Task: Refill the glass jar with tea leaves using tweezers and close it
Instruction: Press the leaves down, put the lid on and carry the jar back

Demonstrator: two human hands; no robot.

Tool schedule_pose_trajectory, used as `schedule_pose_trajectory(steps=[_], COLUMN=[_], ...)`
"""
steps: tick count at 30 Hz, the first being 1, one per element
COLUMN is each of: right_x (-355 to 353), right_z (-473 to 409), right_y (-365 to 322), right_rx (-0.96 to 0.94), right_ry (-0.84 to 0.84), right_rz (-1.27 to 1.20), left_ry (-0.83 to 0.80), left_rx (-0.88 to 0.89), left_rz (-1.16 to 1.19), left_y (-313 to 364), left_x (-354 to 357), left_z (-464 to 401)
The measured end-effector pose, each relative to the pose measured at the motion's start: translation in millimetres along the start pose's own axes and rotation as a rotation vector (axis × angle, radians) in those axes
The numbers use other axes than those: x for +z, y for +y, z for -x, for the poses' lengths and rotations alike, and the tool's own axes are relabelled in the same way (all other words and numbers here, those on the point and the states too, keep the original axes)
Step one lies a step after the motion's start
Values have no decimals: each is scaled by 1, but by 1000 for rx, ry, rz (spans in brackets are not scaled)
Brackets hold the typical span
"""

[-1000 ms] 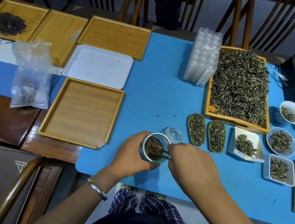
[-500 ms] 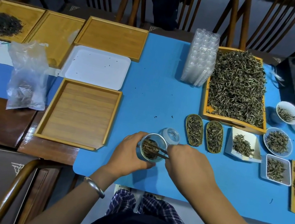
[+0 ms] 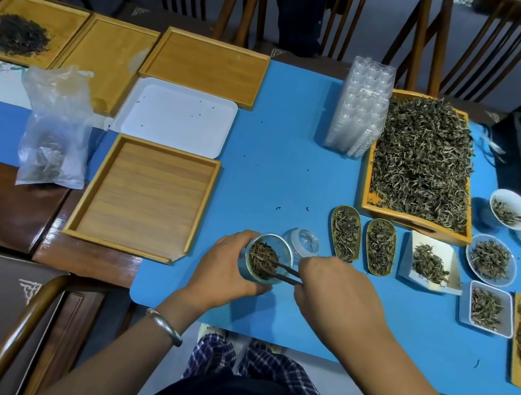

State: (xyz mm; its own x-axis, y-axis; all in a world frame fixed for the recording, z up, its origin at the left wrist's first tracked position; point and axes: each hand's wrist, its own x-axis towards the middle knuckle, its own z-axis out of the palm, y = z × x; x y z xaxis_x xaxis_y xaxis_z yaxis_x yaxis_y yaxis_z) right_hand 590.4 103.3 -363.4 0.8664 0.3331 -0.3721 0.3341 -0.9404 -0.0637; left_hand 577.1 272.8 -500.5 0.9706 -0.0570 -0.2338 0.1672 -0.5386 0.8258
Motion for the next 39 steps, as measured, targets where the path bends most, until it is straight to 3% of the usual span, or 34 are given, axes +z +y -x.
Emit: schedule_pose_trajectory(steps=[6,25,28,32,39], right_x=[5,-11,-22,-32,-31], right_z=[-7,-5,-3,-23,-113], right_y=[-10,-8,-2,14,-4], right_rx=[-34,-22,-43,-56,-127], right_ry=[-44,-12,91,255,317], right_rz=[15,-75,-154,-451,-656], left_ry=[-19,35,75,168,360], left_rx=[48,1,-27,-73,-106], left_rz=[-83,77,102,192,346], left_y=[0,-18,-17,-13,-13], left_x=[-1,-6,-12,-31,-82], left_z=[3,2,4,4,-21])
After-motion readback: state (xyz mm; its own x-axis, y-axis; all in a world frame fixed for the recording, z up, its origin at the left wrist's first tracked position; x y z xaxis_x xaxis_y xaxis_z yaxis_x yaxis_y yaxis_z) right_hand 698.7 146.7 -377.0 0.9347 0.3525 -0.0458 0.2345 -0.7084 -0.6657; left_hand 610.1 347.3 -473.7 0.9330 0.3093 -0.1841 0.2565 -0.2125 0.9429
